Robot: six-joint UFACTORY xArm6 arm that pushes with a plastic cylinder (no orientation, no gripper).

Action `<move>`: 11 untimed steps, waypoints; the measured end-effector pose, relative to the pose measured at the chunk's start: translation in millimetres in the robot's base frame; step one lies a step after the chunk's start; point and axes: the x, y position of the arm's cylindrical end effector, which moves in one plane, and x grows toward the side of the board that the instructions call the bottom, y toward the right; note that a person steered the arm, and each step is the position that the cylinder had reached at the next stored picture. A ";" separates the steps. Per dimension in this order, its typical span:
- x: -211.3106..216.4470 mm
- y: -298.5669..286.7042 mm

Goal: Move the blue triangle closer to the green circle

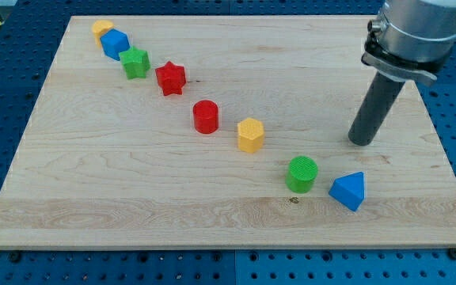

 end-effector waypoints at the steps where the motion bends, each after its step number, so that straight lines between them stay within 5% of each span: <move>1: 40.8 26.1; 3: 96.7 67.8; 4: 143.6 22.1; 6: 136.4 4.4; 8: 81.3 -37.1; 11: 128.1 -48.8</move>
